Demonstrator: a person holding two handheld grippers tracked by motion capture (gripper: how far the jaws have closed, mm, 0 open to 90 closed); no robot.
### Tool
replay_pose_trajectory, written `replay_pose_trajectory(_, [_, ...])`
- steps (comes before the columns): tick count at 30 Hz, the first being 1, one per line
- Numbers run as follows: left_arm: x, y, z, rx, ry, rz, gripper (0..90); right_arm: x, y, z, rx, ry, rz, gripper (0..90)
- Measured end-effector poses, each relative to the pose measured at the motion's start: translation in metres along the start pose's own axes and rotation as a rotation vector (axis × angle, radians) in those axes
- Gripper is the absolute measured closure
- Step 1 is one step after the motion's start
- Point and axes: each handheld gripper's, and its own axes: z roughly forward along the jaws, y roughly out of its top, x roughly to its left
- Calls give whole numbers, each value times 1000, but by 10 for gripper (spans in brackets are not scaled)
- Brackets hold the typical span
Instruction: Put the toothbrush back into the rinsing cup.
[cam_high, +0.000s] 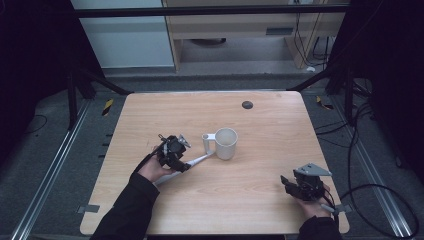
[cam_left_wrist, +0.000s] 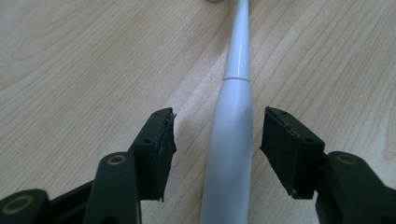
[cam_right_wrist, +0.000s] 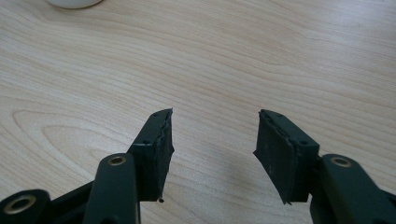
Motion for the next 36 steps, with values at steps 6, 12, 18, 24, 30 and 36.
replay_pose_trajectory(6, [1, 0, 7, 26, -19, -1, 465, 0, 0, 0, 4, 5, 6, 457])
replay_pose_trajectory(12, [2, 1, 12, 36, -32, 1, 508, 0, 0, 0, 5, 4, 6, 457])
replay_pose_trajectory(18, [2, 1, 15, 44, -43, -1, 555, -1, 0, 0, 6, 6, 3, 457])
replay_pose_trajectory(24, [3, 1, 15, 38, -61, 3, 616, 0, 0, 1, 10, 8, 5, 457])
replay_pose_trajectory(30, [1, 1, 14, 36, -62, 24, 655, 0, 0, 1, 10, 9, 5, 457])
replay_pose_trajectory(36, [-4, 2, 10, 38, -58, 32, 659, 0, 0, 1, 11, 9, 4, 457])
